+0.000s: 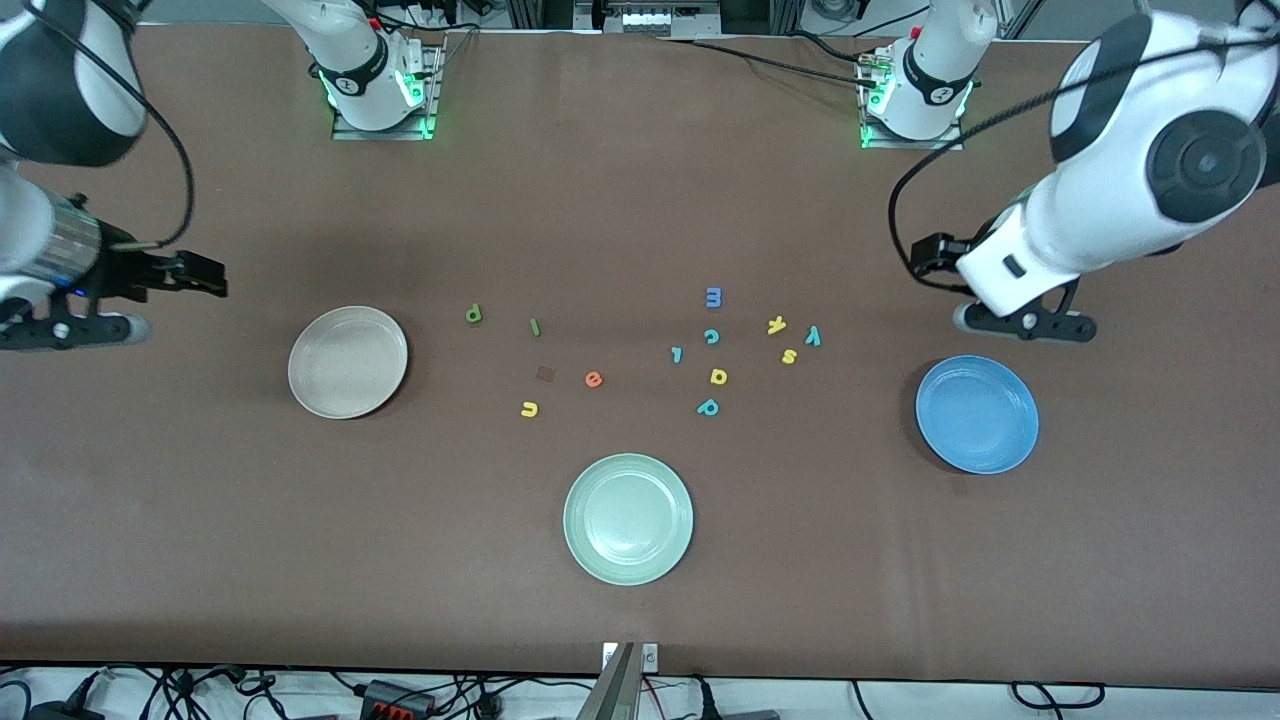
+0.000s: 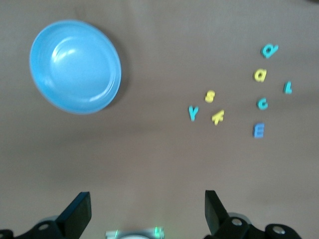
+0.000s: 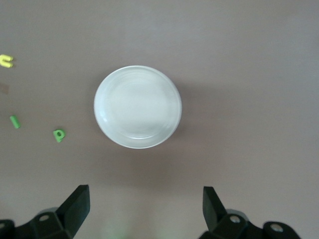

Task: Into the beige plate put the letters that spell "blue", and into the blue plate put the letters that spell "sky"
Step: 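Move both grippers from rest toward the scattered foam letters, then grasp the green p with the right gripper, the blue y with the left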

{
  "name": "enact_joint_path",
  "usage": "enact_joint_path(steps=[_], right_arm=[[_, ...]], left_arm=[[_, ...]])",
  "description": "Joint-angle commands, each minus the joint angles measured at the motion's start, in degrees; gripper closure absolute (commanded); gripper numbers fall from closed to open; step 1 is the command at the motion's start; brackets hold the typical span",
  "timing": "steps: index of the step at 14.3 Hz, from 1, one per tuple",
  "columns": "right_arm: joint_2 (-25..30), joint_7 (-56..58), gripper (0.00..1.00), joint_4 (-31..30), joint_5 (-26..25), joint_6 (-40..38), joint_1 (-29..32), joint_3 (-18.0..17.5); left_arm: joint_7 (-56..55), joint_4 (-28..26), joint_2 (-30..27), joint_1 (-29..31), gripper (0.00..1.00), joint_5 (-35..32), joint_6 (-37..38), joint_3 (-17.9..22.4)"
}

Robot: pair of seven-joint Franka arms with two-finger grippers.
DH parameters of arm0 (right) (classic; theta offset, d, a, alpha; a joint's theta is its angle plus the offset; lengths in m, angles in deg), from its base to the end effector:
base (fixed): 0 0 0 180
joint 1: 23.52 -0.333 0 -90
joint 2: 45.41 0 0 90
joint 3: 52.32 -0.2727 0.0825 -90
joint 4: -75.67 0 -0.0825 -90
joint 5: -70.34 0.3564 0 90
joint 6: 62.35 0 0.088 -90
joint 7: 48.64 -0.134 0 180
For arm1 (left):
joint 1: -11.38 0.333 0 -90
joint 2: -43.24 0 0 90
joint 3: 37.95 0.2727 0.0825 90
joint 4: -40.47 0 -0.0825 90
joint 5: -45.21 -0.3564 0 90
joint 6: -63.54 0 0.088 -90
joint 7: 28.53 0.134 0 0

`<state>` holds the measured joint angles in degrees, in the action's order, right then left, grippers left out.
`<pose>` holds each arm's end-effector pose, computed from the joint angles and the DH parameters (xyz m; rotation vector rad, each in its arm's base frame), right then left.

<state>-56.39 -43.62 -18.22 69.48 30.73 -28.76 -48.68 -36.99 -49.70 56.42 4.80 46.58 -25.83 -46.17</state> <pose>0.5571 0.0154 0.4244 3.0988 0.1827 -0.3210 0.5430 -0.1414 0.4278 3.1061 -0.1683 -0.3879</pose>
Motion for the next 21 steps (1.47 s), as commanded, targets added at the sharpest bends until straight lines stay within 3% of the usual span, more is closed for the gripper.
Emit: enact_joint_path(steps=[1, 5, 7, 12, 17, 19, 21], right_arm=[[-3.9, -0.6, 0.00, 0.5, 1.8, -0.4, -4.1, -0.1], [-8.3, -7.2, 0.00, -1.0, 4.0, 2.4, -11.3, -0.1], [-7.9, -7.2, 0.00, -7.3, 8.3, 8.6, -11.8, -0.1], [-7.8, -8.3, 0.00, -19.6, 8.9, 23.8, -17.9, -0.1], [-10.4, -8.4, 0.00, -28.4, 8.8, 38.9, -23.1, -0.1], [-12.6, -8.5, 0.00, -28.6, 9.3, 40.1, -23.9, -0.1], [-13.5, -8.5, 0.04, -28.6, 9.3, 40.5, -24.5, -0.1]], left_arm=[[-0.8, -3.0, 3.3, -2.1, 0.00, 0.3, -9.2, -0.1], [-4.8, -18.7, 3.0, -4.5, 0.00, 0.2, -27.8, -0.1], [-5.3, -24.1, 3.3, -5.4, 0.00, 0.2, -33.2, -0.1], [-5.8, -34.9, 6.5, -6.7, 0.00, 0.2, -50.3, -0.3], [-9.1, -36.4, 9.8, -10.2, 0.00, 0.2, -53.7, -0.3], [-9.7, -36.4, 11.7, -11.3, 0.08, 0.2, -57.2, -0.1], [-9.6, -36.3, 12.7, -11.1, 0.22, 0.1, -58.5, 0.0]])
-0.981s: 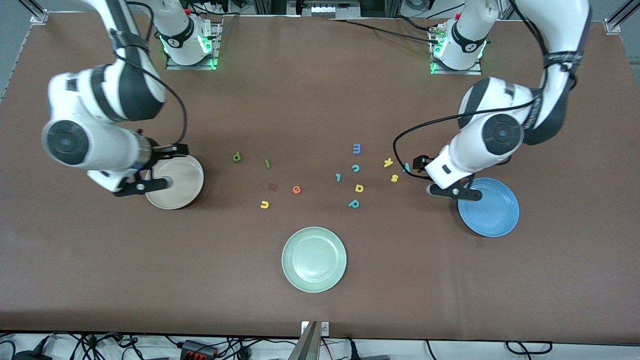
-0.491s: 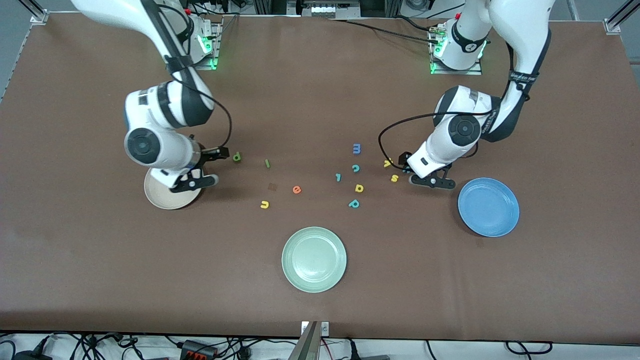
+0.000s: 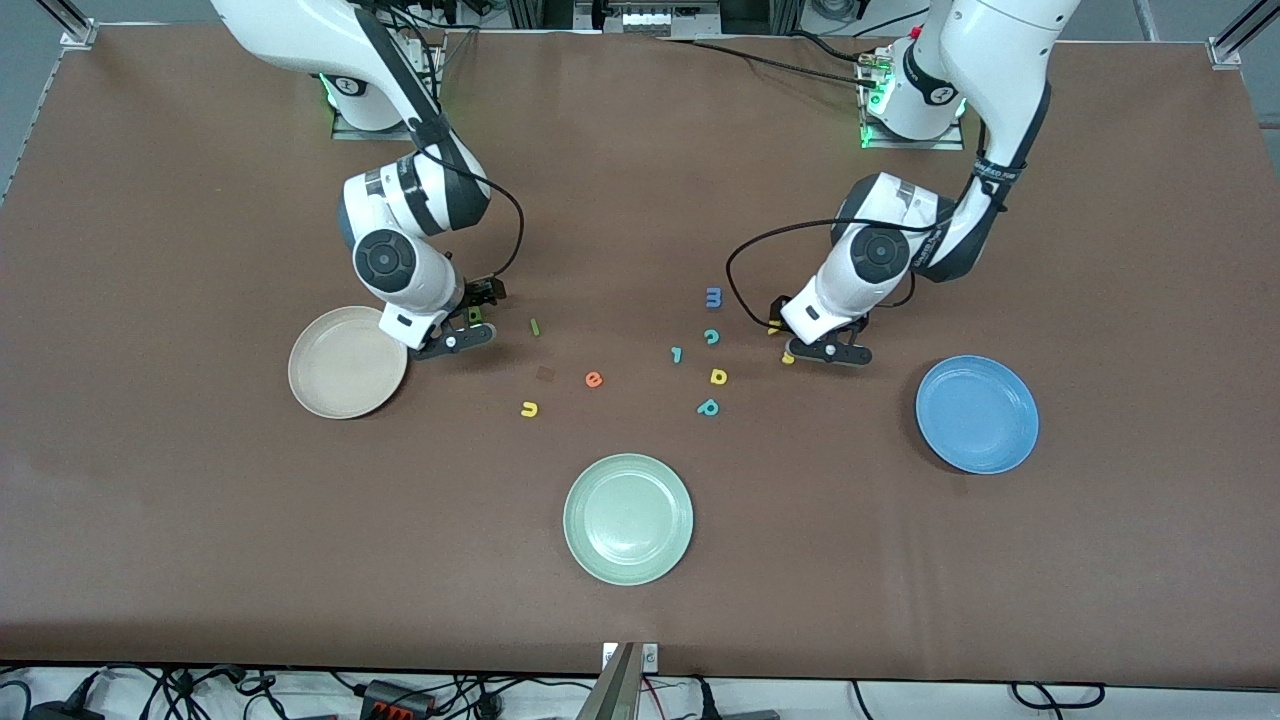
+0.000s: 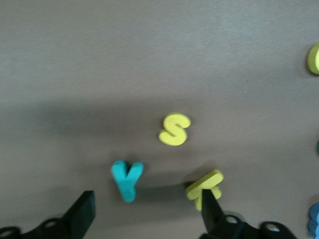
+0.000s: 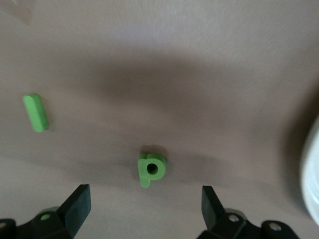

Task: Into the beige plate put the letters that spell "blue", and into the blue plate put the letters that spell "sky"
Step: 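Grasp the green p with the right gripper, the blue y with the left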

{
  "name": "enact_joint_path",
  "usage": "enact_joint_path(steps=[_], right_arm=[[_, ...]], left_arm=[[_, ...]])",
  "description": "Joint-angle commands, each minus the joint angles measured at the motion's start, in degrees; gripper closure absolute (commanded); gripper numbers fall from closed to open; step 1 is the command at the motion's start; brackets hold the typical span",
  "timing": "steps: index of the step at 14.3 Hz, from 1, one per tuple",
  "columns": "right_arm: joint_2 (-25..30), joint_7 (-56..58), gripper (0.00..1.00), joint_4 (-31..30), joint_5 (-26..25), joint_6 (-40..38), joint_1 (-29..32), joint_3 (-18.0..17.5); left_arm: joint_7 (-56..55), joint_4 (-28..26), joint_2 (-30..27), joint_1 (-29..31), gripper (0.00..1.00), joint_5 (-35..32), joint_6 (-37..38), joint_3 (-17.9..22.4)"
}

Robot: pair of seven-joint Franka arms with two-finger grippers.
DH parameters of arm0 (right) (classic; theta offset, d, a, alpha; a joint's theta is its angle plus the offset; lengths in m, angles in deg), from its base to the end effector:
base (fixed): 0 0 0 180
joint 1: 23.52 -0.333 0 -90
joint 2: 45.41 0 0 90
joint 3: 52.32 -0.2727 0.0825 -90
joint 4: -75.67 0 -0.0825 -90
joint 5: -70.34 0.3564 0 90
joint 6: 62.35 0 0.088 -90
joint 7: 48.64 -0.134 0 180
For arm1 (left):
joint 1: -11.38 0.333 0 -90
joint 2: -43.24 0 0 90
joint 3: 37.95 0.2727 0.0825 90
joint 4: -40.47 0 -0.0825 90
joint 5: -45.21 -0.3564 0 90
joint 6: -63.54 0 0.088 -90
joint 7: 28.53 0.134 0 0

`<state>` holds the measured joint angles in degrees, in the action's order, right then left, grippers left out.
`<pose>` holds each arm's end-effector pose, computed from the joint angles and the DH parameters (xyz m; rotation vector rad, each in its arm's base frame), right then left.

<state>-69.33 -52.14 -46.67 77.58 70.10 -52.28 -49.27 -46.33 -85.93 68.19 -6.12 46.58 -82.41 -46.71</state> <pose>0.4548 0.2226 0.1475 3.0826 0.4549 -0.3863 0.4541 -0.2304 0.1332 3.0935 -0.1797 -0.1742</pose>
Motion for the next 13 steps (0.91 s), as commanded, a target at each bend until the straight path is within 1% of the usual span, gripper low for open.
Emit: enact_joint_path(steps=[1, 3, 4, 8, 9, 10, 11, 12, 13], right_arm=[[-1.0, 0.0, 0.10, -0.2, 1.2, 1.9, -0.9, 0.5], [-2.2, 0.0, 0.14, 0.0, 1.2, 3.9, -1.3, 0.5], [-2.4, 0.0, 0.17, 0.0, 1.2, 4.8, -1.3, 0.5], [-3.0, -0.1, 0.25, 0.1, 1.2, 4.5, -1.2, 0.5], [-2.9, -1.0, 0.29, -0.1, 1.2, 4.2, -1.1, 0.5], [-2.5, -2.5, 0.35, -0.1, 1.2, 3.6, -1.3, 0.5], [-2.4, -3.0, 0.40, -0.1, 1.2, 2.9, -1.5, 0.5], [-2.4, -3.0, 0.41, -0.1, 1.2, 2.8, -1.4, 0.5], [-2.4, -2.7, 0.46, -0.1, 1.2, 2.8, -1.4, 0.5]], left_arm=[[0.0, 0.0, 0.8, 0.1, 0.24, 0.1, -2.0, 0.8], [0.0, 0.4, 0.5, 0.2, 0.24, 0.1, -2.0, 1.0], [0.0, 0.4, 0.4, 0.2, 0.24, 0.2, -2.0, 1.0], [0.1, 0.4, 0.3, 1.2, 0.25, 0.1, -2.0, 1.0], [0.2, 0.4, 0.4, 1.5, 0.30, 0.1, -2.1, 1.0], [0.2, 0.4, 0.4, 2.1, 0.33, 0.1, -2.1, 0.9], [0.2, 0.4, 0.6, 2.3, 0.36, 0.1, -2.1, 0.9], [0.0, 0.4, 0.7, 2.2, 0.40, 0.1, -2.1, 0.9], [-0.1, 0.4, 0.8, 2.0, 0.50, 0.1, -2.1, 0.9]])
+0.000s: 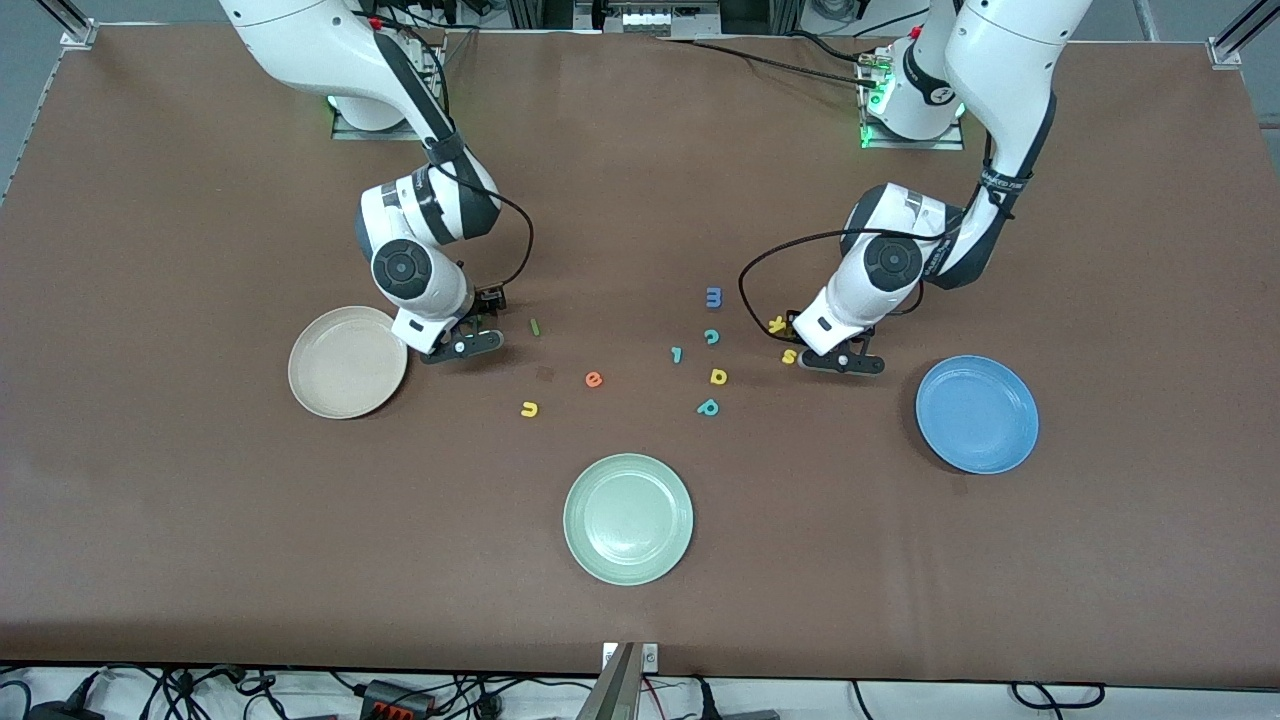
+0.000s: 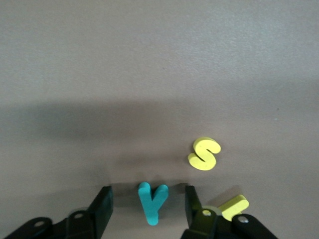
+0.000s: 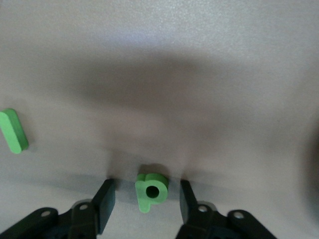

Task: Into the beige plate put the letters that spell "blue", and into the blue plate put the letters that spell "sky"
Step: 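Grasp the green p with the right gripper, the blue y with the left, then put the p on the beige plate, the y on the blue plate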

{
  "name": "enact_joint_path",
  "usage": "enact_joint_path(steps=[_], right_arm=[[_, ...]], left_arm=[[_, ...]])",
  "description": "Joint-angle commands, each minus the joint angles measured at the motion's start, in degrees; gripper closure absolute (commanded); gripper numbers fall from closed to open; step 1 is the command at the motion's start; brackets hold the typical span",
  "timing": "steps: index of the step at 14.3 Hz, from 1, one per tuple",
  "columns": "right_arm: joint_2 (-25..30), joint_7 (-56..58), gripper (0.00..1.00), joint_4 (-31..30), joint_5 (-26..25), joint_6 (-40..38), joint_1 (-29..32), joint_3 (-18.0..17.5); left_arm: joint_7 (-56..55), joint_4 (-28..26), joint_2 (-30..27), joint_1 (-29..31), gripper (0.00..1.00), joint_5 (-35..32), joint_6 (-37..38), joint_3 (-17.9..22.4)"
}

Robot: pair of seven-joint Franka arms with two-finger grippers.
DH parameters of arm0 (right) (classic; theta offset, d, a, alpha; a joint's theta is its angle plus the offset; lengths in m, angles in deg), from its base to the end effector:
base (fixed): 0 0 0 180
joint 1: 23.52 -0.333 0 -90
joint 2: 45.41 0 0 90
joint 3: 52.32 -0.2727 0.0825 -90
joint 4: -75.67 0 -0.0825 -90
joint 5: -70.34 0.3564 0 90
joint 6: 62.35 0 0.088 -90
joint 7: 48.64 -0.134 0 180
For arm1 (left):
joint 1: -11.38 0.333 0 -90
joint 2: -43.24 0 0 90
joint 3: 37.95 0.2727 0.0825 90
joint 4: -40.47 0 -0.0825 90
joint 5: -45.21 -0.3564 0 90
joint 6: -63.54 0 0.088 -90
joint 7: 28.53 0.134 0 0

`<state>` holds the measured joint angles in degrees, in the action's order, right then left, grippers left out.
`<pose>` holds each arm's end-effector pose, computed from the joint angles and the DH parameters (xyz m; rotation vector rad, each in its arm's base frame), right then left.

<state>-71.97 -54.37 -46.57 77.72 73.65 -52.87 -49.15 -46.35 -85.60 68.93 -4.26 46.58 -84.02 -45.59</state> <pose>0.4546 0.2254 0.1282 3.0863 0.3993 -0.3554 0.4689 -0.2072 0.1301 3.0957 -0.0985 -0.1397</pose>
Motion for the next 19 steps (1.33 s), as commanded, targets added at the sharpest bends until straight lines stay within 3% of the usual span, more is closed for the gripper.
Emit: enact_joint_path(steps=[1, 3, 5, 6, 10, 12, 15, 19], right_arm=[[0.3, -0.2, 0.48, -0.2, 1.1, -0.7, -0.6, 0.3], [0.3, 0.0, 0.59, -0.1, 1.1, -0.7, -0.5, 0.3], [0.2, -0.1, 0.67, 0.0, 1.1, -0.7, -0.4, 0.3], [0.3, -0.2, 0.72, 0.2, 1.1, -0.8, -0.4, 0.3], [2.1, 0.5, 0.82, 0.6, 1.1, -1.1, 0.0, 0.7], [4.0, 0.6, 0.83, 3.0, 1.1, -5.5, 1.8, 0.9], [3.9, 1.6, 0.83, 12.1, 0.8, -17.3, 8.2, 1.0], [1.4, 3.3, 0.83, 13.9, -3.3, -17.2, 16.3, 1.0]], left_arm=[[-0.2, 0.0, 0.2, 0.3, 0.57, 0.1, -0.5, -0.2], [0.0, 0.0, 0.2, 0.3, 0.60, 0.1, -0.5, -0.2], [0.2, 0.2, 0.1, 0.3, 0.82, 0.1, -0.5, -0.1], [0.2, 0.2, -0.1, 0.3, 0.88, 0.1, -0.5, -0.1], [0.8, 1.7, -1.9, 0.3, 0.95, 0.1, 0.4, 0.0], [1.7, 6.1, -3.8, 0.7, 0.99, 0.0, 9.8, 0.2], [7.2, 15.9, -4.1, 4.9, 0.99, -4.3, 25.5, 0.3], [13.2, 18.8, -3.5, 8.0, 0.99, -5.4, 29.2, 0.5]])
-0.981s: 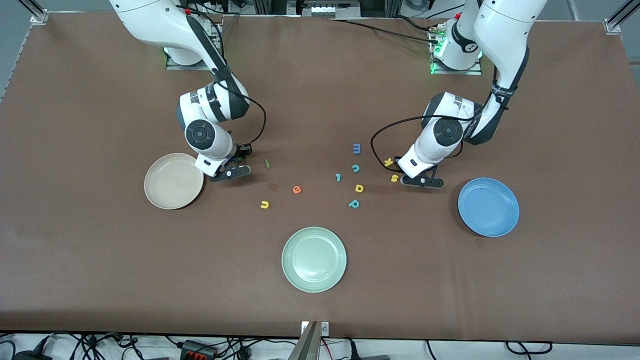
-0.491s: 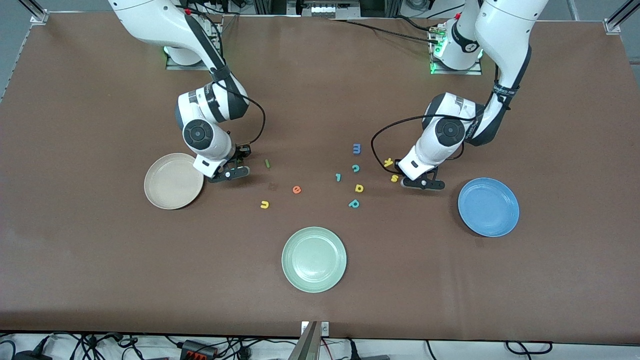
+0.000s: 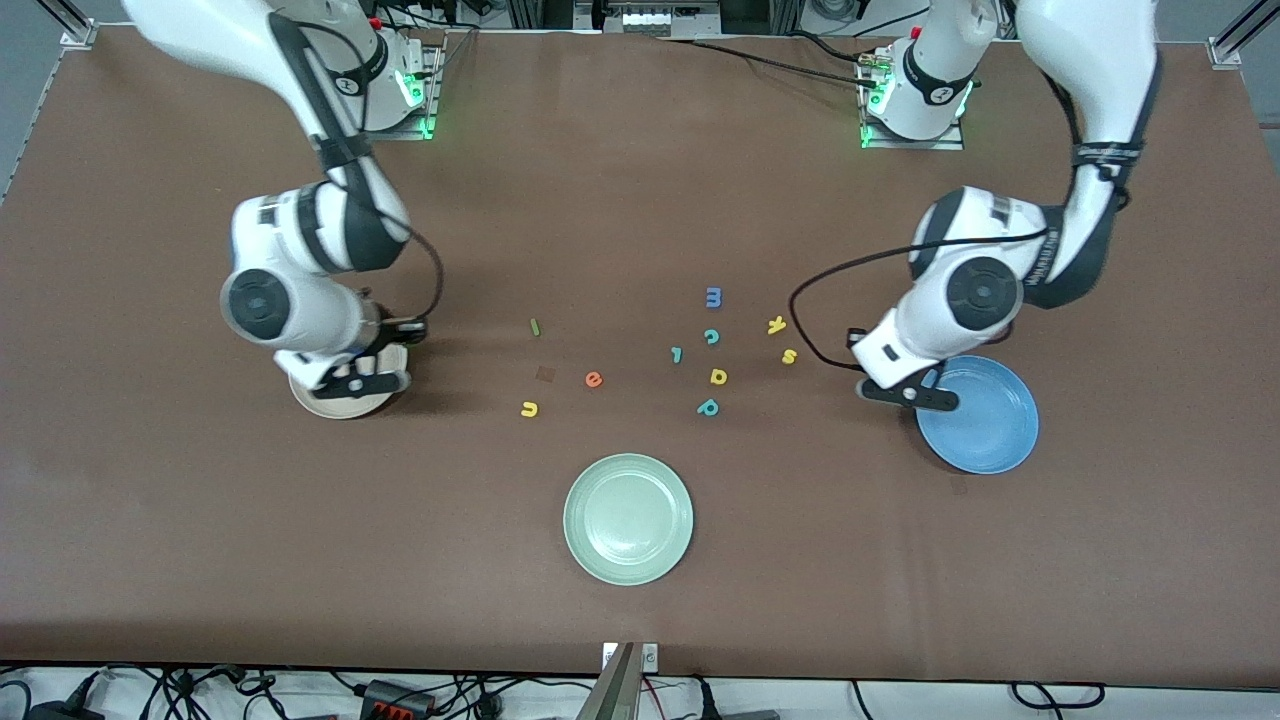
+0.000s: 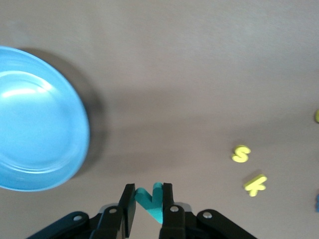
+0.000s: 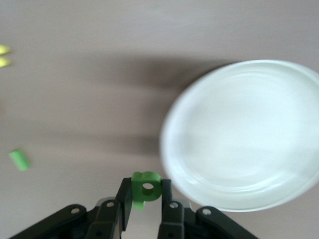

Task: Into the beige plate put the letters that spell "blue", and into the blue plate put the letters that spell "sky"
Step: 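Put the p on the beige plate, the y on the blue plate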

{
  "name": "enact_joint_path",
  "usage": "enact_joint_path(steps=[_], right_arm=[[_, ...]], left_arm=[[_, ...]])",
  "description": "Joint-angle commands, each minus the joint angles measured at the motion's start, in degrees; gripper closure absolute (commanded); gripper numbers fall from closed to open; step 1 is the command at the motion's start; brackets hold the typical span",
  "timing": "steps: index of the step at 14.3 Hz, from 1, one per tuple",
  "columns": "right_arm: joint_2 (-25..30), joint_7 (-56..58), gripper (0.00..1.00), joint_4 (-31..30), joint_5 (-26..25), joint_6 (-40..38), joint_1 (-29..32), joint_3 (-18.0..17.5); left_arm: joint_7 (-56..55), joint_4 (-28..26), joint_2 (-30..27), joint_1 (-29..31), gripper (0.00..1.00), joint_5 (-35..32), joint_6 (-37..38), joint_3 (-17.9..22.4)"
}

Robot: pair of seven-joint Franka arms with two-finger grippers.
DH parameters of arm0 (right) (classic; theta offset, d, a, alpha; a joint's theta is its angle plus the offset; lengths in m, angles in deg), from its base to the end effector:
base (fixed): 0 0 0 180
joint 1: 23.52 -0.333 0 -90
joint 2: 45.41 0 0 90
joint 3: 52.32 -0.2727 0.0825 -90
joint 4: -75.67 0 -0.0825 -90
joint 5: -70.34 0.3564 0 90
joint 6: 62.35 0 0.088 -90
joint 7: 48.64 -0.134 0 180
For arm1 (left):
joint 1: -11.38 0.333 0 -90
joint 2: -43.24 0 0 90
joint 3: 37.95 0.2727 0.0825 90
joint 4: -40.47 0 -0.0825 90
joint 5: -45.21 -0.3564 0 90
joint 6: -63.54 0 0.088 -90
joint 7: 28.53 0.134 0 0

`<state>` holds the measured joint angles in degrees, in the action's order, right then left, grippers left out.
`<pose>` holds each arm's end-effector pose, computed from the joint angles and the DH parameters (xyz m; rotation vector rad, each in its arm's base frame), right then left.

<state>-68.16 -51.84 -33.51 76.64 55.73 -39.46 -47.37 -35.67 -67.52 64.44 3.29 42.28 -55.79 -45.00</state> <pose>0.5438 0.1143 0.2255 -3.0899 -0.1162 0.3796 0.5494 -0.1437 0.2505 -3.0905 0.2539 0.2582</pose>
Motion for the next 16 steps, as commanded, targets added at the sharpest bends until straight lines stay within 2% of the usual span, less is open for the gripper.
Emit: enact_joint_path(steps=[1, 3, 4, 5, 6, 7, 10, 11, 13, 14, 15, 16], right_arm=[[-3.7, 0.7, 0.83, 0.8, -4.3, 2.1, 4.0, -0.8], [-5.5, 0.6, 0.83, 0.7, -4.8, 3.1, 4.8, -0.8], [-6.6, 0.6, 0.79, 0.7, -4.8, 3.4, 5.1, -0.8], [-6.8, 0.6, 0.48, 0.7, -4.8, 3.8, 5.9, -0.8], [-7.1, 0.3, 0.06, 0.7, -4.7, 3.9, 6.1, -0.8], [-7.0, -0.4, 0.00, 0.7, -4.6, 3.5, 5.6, -0.8], [-4.9, -0.3, 0.00, 0.7, -3.9, 2.4, 5.0, -1.8], [-4.5, -0.2, 0.00, 0.7, -3.7, 2.5, 4.9, -3.2], [-4.1, -1.0, 0.00, 0.7, -1.9, 2.5, 4.7, -6.5], [-4.1, -2.2, 0.00, 0.6, -0.9, 2.6, 4.4, -8.3], [-4.1, -3.1, 0.00, 0.5, -0.8, 2.7, 3.0, -9.0], [-4.2, -3.6, 0.00, 0.5, -0.8, 2.9, 1.1, -9.1]], left_arm=[[3.8, 1.2, 1.0, 1.6, 0.99, -2.2, 0.9, -0.2], [5.2, 1.9, 3.1, 3.2, 0.99, -5.8, 0.7, -0.2], [5.2, 1.9, 3.6, 3.8, 0.98, -6.2, 0.6, -0.2], [5.3, 2.0, 4.3, 4.0, 0.98, -6.9, 0.5, -0.2], [5.3, 2.0, 4.5, 4.9, 0.97, -10.3, -0.1, -0.2], [5.3, 1.9, 5.2, 5.7, 0.96, -13.0, -2.1, -0.2], [10.3, 2.5, 7.3, 9.0, 0.96, -14.3, -6.3, -0.2], [12.8, 3.0, 8.1, 9.8, 0.92, -14.3, -7.0, -0.2], [18.3, 5.8, 9.8, 10.9, 0.78, -14.3, -7.1, -0.2], [21.7, 6.2, 10.3, 11.2, 0.42, -13.9, -7.1, -0.3], [22.1, 6.5, 10.4, 11.6, 0.00, -13.1, -7.2, -0.3], [21.8, 6.6, 10.3, 11.5, 0.00, -12.9, -6.8, -0.8]])
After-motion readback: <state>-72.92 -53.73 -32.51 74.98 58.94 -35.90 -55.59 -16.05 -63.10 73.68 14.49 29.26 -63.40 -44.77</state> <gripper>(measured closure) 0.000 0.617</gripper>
